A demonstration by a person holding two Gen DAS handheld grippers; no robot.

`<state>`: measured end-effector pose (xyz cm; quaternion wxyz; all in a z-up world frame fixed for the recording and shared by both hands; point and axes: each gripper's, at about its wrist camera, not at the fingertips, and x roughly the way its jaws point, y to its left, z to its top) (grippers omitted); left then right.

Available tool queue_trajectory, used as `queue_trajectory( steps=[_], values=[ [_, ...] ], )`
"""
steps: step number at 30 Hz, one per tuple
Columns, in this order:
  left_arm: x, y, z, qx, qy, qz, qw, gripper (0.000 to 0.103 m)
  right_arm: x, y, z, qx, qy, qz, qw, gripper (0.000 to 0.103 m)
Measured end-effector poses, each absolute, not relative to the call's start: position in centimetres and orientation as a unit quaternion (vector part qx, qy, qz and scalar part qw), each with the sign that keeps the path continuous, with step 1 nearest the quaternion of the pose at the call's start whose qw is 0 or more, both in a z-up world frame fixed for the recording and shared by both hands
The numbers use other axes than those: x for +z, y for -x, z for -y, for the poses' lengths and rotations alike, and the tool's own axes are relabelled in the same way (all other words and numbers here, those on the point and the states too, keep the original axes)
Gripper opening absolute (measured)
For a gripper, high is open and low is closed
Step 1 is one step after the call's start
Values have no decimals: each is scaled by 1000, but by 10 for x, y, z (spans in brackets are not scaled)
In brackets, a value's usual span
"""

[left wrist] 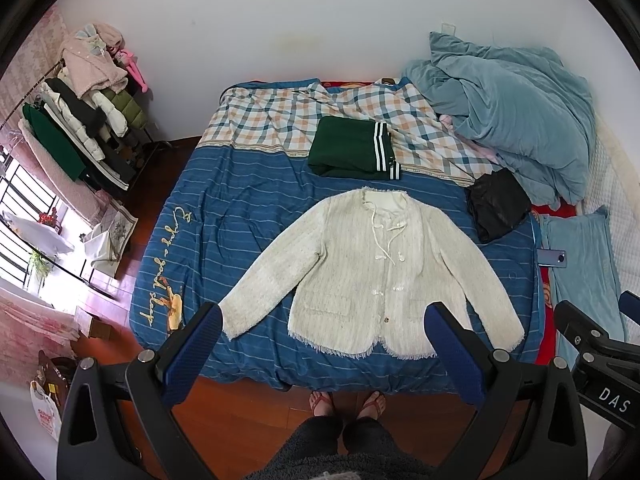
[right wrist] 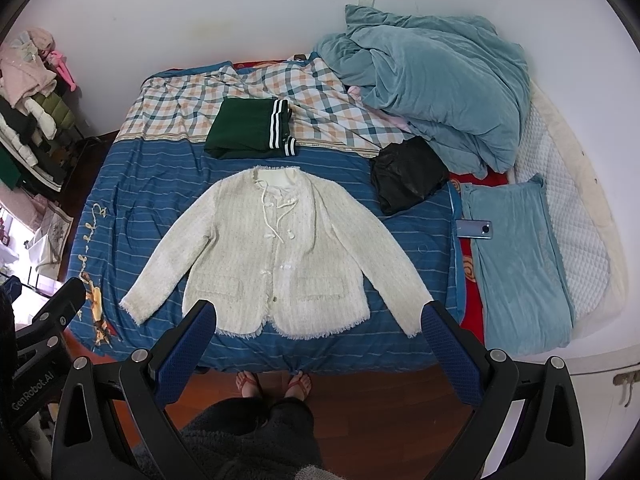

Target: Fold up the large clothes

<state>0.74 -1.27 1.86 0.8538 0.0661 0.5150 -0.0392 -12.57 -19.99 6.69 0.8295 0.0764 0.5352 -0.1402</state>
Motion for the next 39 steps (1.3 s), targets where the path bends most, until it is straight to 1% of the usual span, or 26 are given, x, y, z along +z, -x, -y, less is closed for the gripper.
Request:
queue_trajectory(
  steps=[32, 39],
  values=[
    [31, -20, 14, -44, -62, -509, 857, 103, 73, 114, 201, -139, -78, -533, 831, 103],
    [26, -21, 9, -48, -62, -508, 858, 103, 75, 111, 204, -141, -79, -533, 831, 103]
  ],
)
